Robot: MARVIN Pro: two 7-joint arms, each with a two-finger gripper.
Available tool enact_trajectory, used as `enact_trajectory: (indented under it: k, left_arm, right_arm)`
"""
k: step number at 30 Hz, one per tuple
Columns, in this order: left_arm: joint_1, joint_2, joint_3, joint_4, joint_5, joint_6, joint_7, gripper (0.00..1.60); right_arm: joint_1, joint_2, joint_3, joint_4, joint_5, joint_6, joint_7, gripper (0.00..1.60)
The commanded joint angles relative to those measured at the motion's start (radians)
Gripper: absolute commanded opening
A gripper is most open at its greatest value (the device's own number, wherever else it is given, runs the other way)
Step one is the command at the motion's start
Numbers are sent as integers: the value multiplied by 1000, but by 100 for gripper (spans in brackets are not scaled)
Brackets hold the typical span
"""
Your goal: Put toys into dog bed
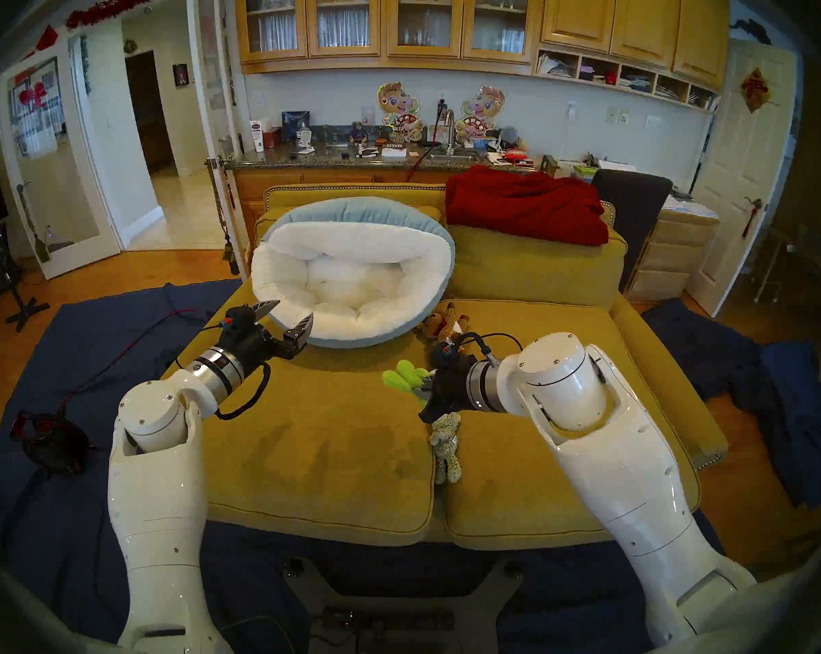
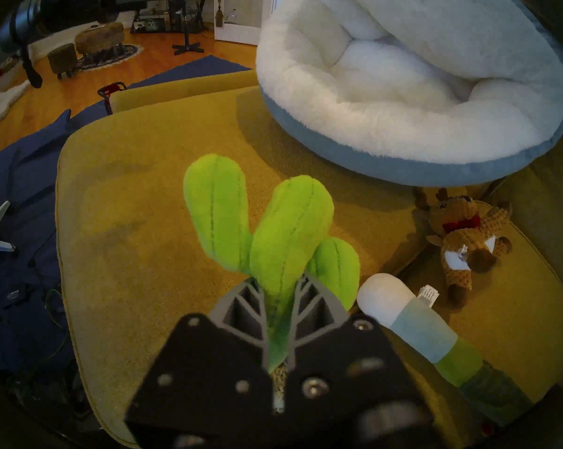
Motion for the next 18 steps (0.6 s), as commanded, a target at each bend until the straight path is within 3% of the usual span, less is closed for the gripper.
enact_trajectory:
  k: [1, 18]
  left_arm:
    - [-27, 10, -4, -48, -33, 44, -34, 160]
    - [-16, -1, 0, -43, -51, 100, -79, 160]
  right_arm:
    - [-8, -17, 31, -58, 28, -79, -7, 0]
    - [-13, -50, -2, -72, 39, -163, -32, 0]
